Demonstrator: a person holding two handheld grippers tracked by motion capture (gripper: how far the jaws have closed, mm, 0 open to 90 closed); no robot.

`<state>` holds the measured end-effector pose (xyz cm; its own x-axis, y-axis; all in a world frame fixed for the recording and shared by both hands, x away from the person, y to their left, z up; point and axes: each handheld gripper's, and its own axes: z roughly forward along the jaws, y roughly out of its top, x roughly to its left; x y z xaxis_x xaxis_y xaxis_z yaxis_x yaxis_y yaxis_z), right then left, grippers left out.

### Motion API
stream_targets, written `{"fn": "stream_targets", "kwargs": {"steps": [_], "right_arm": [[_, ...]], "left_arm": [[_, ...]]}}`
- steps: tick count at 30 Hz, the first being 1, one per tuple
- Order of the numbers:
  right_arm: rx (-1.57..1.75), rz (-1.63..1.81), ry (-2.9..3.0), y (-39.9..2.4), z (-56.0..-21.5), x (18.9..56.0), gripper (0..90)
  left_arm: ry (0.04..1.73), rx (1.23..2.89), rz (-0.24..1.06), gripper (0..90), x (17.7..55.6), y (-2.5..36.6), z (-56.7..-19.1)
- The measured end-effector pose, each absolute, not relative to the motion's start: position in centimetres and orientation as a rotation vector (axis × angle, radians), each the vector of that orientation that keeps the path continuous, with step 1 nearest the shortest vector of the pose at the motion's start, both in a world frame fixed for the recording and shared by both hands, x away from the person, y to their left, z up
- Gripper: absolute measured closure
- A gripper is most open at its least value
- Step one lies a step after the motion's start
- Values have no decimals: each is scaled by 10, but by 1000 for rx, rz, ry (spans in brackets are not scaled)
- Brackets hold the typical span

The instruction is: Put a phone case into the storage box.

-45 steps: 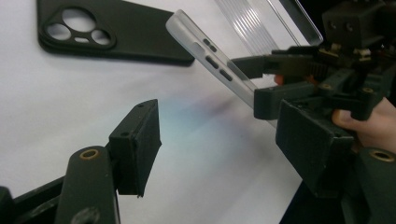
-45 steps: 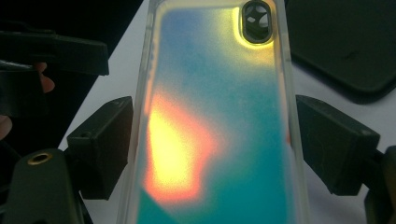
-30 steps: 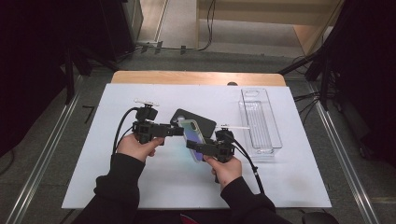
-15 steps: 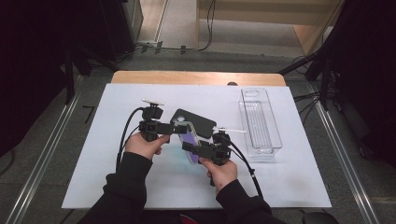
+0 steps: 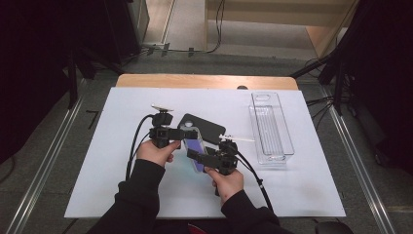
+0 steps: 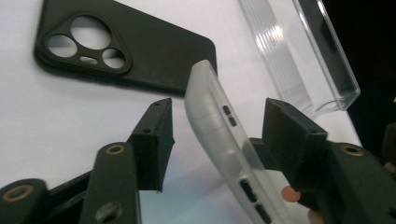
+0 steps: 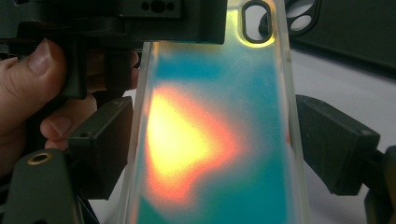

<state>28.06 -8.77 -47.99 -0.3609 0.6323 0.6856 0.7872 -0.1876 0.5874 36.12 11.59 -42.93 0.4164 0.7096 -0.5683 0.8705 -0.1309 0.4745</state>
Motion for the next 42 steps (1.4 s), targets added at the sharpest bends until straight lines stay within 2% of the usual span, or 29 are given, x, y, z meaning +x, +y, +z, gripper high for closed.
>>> {"fn": "stream_targets", "kwargs": {"steps": [2, 6, 11, 25, 33, 36, 38, 42], "right_arm": [[-1682, -1589, -1900, -87, -480, 280, 147], [-1664, -1602, -1911, -84, -481, 279, 147], [-1664, -1613, -1938, -83, -480, 278, 147], [-1634, -1625, -2041, -76, -480, 276, 146], [-1613, -1650, -2034, -76, -479, 277, 143], [-1591, -1642, -2009, -79, -479, 280, 84], [-1578, -1629, -2006, -82, -479, 282, 0], [-1572, -1570, -2039, -89, -477, 287, 0]], "left_arm": [[1343, 1880, -290, 517, 361, 116, -431], [1341, 1891, -279, 711, 360, 114, -432], [1356, 1881, -292, 767, 360, 114, -432], [1324, 1871, -311, 860, 356, 111, -424], [1311, 1872, -315, 867, 356, 112, -420], [1303, 1875, -297, 866, 355, 112, -416], [1293, 1881, -273, 865, 354, 113, -413], [1272, 1895, -224, 864, 351, 112, -407]]}}
